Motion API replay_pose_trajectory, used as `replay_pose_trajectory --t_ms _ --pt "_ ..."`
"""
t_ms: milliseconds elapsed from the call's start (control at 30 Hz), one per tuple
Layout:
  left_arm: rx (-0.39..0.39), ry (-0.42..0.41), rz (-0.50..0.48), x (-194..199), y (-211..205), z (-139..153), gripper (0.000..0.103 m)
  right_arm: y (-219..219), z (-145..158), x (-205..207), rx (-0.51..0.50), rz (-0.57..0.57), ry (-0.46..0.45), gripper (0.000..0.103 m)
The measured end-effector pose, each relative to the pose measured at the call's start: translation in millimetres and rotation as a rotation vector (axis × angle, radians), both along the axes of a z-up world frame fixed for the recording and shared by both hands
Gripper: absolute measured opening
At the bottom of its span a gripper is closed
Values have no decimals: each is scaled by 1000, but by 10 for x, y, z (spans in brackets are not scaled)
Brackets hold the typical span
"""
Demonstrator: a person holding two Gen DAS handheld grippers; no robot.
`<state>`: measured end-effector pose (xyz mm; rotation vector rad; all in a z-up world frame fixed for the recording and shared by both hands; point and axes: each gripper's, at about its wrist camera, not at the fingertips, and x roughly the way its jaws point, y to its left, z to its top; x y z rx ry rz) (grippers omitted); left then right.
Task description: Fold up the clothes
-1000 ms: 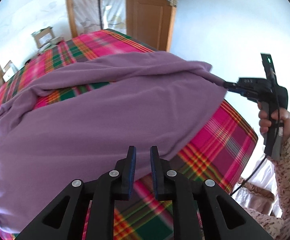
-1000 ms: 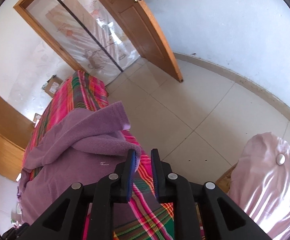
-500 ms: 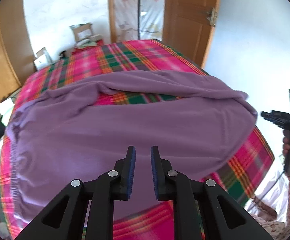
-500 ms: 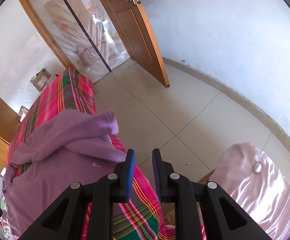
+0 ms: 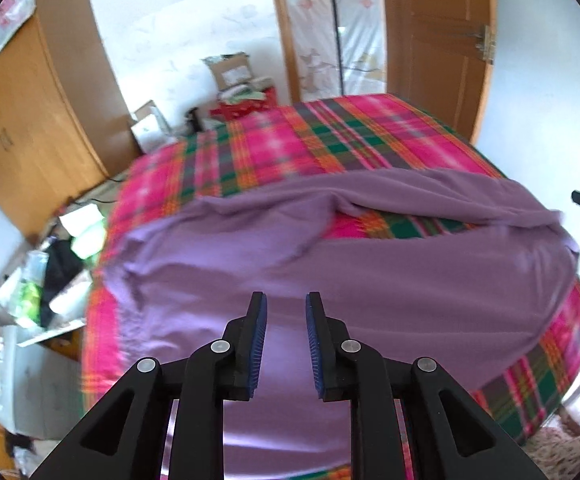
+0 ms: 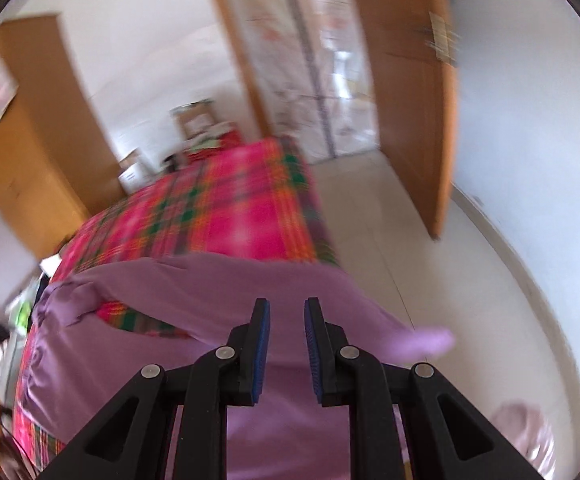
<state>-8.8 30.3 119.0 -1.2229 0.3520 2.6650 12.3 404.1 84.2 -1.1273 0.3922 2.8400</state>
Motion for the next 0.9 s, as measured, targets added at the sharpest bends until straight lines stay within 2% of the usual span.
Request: replay_pose_trajectory --t_ms 100,200,300,367,433,567,667,733,900 --pt "15 -22 58 -262 -302 152 21 -370 267 -386 53 110 38 18" --pt "-15 -29 112 -572 -580 299 21 -785 465 -754 109 217 62 18" --pt "-59 -35 157 -913 -814 370 23 -1350 503 -1130 222 380 74 18" --pt "-85 -38 178 -1130 -951 385 25 -1652 345 -1299 290 463 40 18" --pt "-100 -72 154 -1348 -1040 255 28 -1917 132 -1444 333 537 -12 18" --pt "-136 -155 114 -1644 -1143 -128 28 -2149 -251 -1682 266 606 -96 19" --pt "-148 -211 86 -1800 -1180 -403 28 -2213 -401 -1779 249 645 -123 32" --pt "-196 -211 57 -1897 -1172 -559 28 -2274 -481 -1816 273 668 -127 33" --pt "-205 -214 -6 -2101 -1144 -764 28 -2392 -705 -1894 297 714 -179 35"
